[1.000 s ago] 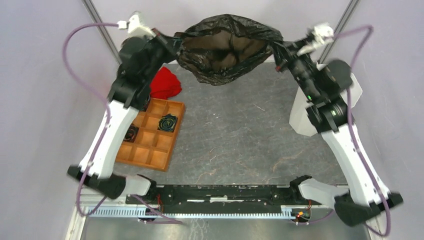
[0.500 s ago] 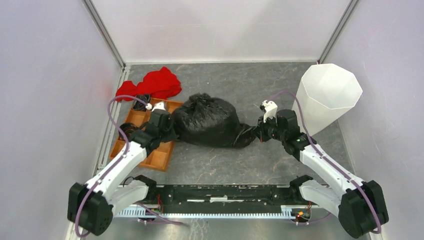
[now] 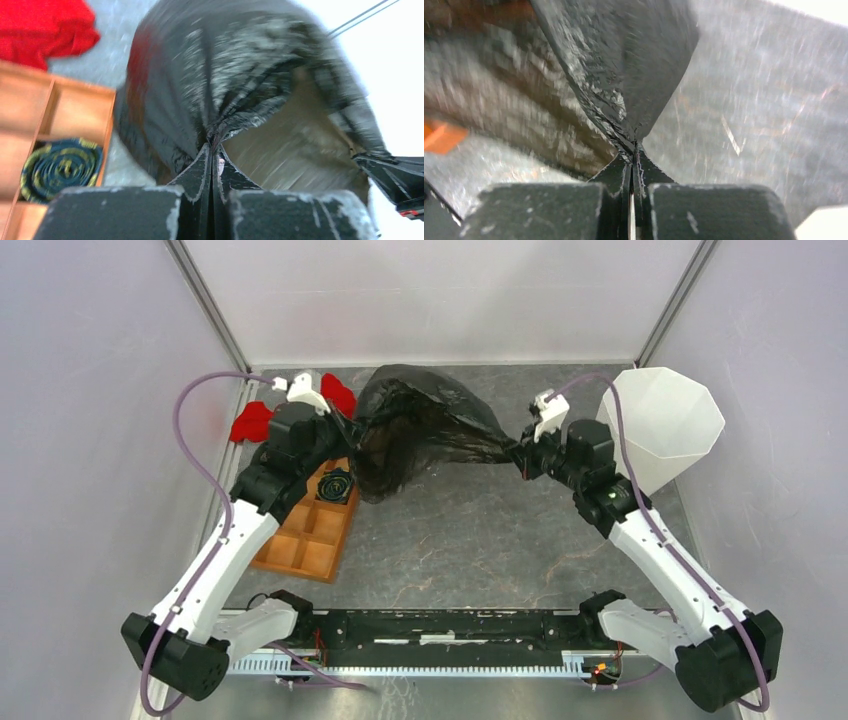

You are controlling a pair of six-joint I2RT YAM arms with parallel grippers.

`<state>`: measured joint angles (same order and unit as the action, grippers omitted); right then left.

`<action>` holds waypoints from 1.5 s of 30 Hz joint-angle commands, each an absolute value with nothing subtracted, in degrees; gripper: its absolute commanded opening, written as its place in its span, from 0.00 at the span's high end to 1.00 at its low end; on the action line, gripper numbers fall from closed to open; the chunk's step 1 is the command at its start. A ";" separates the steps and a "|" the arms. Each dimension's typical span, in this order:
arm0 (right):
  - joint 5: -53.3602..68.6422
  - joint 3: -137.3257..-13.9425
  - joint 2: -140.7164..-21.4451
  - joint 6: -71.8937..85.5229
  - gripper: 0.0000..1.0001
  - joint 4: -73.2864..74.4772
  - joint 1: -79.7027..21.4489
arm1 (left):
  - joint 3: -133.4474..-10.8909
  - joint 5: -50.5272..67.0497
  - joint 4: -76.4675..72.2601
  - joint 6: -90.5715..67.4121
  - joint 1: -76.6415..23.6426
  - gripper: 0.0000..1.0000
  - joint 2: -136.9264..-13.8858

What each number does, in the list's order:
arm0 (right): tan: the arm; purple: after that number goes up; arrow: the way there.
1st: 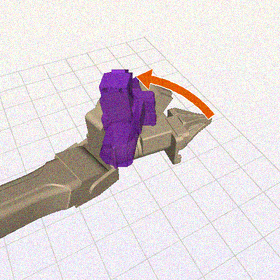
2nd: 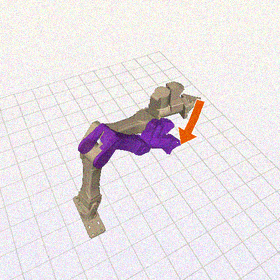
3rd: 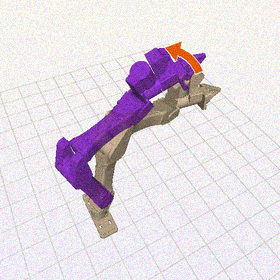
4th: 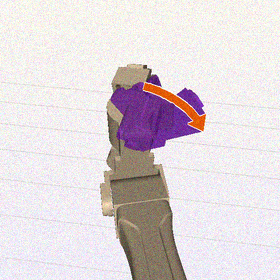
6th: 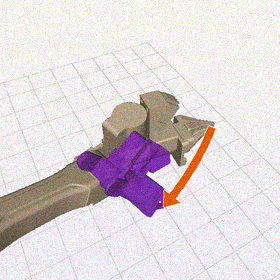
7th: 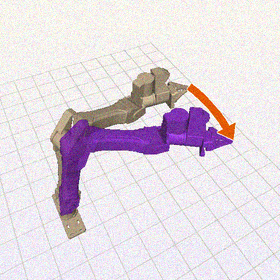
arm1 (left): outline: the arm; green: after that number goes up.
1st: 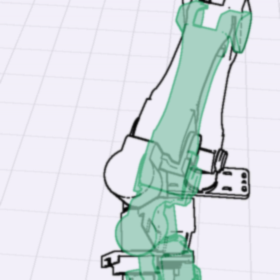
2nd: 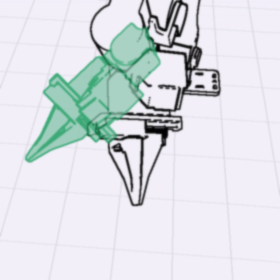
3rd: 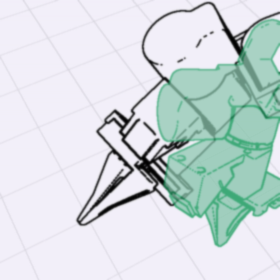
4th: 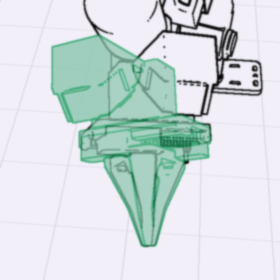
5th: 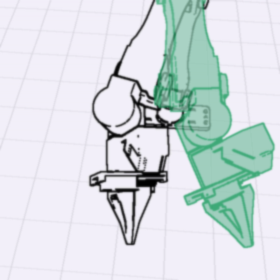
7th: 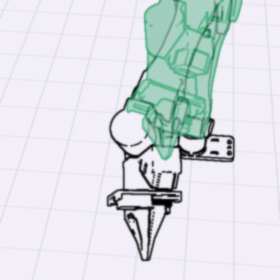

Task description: Put the trash bags into the trash bin

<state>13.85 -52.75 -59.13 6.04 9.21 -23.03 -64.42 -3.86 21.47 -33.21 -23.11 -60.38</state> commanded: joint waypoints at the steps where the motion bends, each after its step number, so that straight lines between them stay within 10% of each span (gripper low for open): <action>1: 12.58 -46.24 -54.58 5.75 1.00 13.00 -22.94 | -57.48 -4.02 28.68 -29.23 -22.88 0.98 -58.28; 15: 14.17 -54.28 -55.65 8.29 0.96 15.93 -23.02 | -58.47 -13.37 16.64 -20.90 -22.89 0.98 -39.64; 25: 6.34 -68.36 -56.66 3.69 0.28 31.68 -23.00 | -47.71 -13.42 8.93 -20.92 -23.36 0.98 -40.54; 30: 6.35 -78.55 -56.70 3.33 0.14 36.64 -23.01 | -46.12 -16.74 8.11 -18.64 -25.87 0.98 -39.58; 45: -56.32 -82.41 -71.83 -6.28 0.15 46.94 -22.65 | -45.80 -20.19 9.18 -17.80 -31.75 0.98 -38.32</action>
<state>-37.32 -87.77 -71.05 -2.26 44.75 -23.11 -45.52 -18.02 11.62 -20.91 -31.20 -38.83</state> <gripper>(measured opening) 0.848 0.025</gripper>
